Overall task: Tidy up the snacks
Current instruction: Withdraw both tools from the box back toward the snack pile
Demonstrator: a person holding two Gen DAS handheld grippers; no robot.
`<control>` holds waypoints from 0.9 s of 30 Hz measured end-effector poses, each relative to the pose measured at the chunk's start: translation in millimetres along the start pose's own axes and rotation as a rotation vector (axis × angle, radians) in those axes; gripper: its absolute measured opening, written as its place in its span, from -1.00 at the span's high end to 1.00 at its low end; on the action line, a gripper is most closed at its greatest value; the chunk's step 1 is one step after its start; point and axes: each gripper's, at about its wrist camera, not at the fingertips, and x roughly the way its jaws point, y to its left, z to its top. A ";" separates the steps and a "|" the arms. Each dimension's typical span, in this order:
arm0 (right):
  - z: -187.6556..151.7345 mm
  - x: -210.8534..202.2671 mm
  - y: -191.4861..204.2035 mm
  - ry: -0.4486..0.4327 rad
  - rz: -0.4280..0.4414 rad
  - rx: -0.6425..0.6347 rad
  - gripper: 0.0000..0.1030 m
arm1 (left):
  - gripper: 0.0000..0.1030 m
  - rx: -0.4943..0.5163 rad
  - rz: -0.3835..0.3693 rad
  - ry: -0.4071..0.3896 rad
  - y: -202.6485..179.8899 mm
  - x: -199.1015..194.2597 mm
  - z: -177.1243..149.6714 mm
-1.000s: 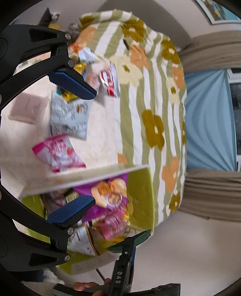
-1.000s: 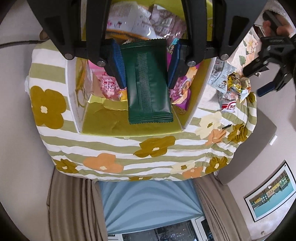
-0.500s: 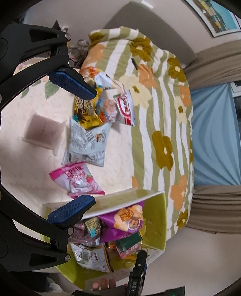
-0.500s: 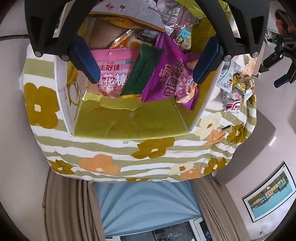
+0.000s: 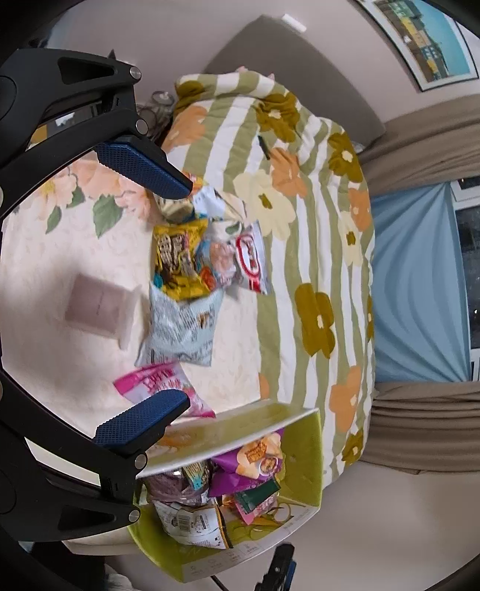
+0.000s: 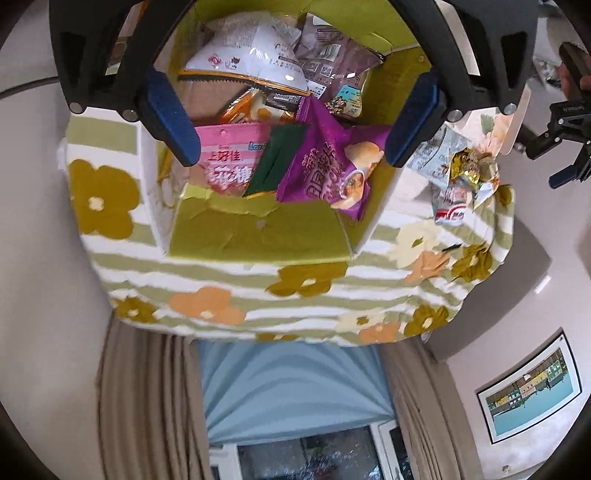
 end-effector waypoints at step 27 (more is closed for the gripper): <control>-22.1 21.2 232.3 -0.038 0.013 0.136 -0.93 | -0.98 0.030 -0.207 0.073 209.0 44.7 -18.6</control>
